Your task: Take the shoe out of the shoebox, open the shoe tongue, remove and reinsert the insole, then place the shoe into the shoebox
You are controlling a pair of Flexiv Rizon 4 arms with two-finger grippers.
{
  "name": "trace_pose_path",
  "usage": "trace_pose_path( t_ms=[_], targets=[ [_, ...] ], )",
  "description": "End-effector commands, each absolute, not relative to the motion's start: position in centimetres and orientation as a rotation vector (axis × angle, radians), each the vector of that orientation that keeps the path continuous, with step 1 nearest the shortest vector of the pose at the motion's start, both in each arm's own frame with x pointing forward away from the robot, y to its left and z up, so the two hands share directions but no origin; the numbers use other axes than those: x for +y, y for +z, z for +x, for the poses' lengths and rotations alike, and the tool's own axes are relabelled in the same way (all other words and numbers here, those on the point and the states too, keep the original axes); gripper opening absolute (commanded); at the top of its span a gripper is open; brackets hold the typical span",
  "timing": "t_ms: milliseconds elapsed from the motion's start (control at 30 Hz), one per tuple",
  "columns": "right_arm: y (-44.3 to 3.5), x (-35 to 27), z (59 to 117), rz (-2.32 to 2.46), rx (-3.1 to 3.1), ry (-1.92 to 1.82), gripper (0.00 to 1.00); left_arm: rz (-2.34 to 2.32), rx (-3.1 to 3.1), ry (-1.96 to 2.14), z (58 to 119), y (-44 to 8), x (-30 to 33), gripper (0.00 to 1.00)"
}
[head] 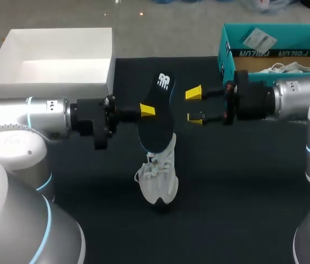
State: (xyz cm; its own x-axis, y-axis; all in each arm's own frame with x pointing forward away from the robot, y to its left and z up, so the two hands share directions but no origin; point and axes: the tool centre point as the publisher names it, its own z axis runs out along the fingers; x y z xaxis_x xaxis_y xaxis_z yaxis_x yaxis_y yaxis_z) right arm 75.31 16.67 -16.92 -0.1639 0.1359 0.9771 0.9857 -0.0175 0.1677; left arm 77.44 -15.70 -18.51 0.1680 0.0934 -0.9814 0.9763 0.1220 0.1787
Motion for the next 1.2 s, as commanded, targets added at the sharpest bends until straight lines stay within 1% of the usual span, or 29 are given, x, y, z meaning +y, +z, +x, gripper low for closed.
trace_pose_path(
  t_ms=[33, 100, 200, 300, 333, 400, 633, 733, 767, 833, 1033, 1200],
  targets=[
    [-17.8, 18.2, 75.4, -1.245, -1.41, -1.256, 0.79, 1.25, 1.185, -0.914, 77.9, -18.6, -16.6, 0.0],
    [-17.9, 18.5, 75.0, -1.262, -1.39, -1.226, 0.73, 1.235, 1.16, -0.931, 78.3, -18.7, -16.9, 0.0],
    [-18.2, 18.8, 74.9, -1.276, -1.382, -1.196, 0.57, 1.222, 1.151, -0.938, 78.8, -18.9, -17.4, 0.0],
    [-18.3, 19.1, 74.7, -1.273, -1.376, -1.197, 0.56, 1.219, 1.143, -0.938, 79.2, -19.1, -17.8, 0.0],
    [-18.3, 19.3, 74.7, -1.273, -1.374, -1.191, 0.53, 1.219, 1.142, -0.94, 79.2, -19.1, -17.9, 0.0],
    [-18.3, 19.5, 74.6, -1.271, -1.373, -1.184, 0.5, 1.218, 1.138, -0.943, 79.3, -19.1, -18.0, 0.0],
    [-18.5, 20.2, 74.7, -1.255, -1.372, -1.167, 0.47, 1.218, 1.105, -0.955, 79.5, -18.6, -18.8, 0.0],
    [-18.5, 20.2, 74.7, -1.254, -1.368, -1.166, 0.44, 1.214, 1.096, -0.962, 79.5, -18.4, -19.1, 0.0],
    [-18.5, 20.3, 74.7, -1.261, -1.368, -1.169, 0.4, 1.213, 1.09, -0.964, 79.5, -18.3, -19.2, 0.0],
    [-18.6, 20.2, 74.9, -1.275, -1.362, -1.177, 0.36, 1.215, 1.082, -0.963, 79.2, -18.2, -19.4, 0.0],
    [-18.7, 19.7, 75.4, -1.324, -1.339, -1.209, 0.31, 1.202, 1.082, -0.967, 78.7, -18.2, -19.5, 0.0],
    [-18.7, 19.7, 75.5, -1.326, -1.336, -1.217, 0.25, 1.191, 1.083, -0.954, 78.6, -18.2, -19.5, 0.0]
  ],
)
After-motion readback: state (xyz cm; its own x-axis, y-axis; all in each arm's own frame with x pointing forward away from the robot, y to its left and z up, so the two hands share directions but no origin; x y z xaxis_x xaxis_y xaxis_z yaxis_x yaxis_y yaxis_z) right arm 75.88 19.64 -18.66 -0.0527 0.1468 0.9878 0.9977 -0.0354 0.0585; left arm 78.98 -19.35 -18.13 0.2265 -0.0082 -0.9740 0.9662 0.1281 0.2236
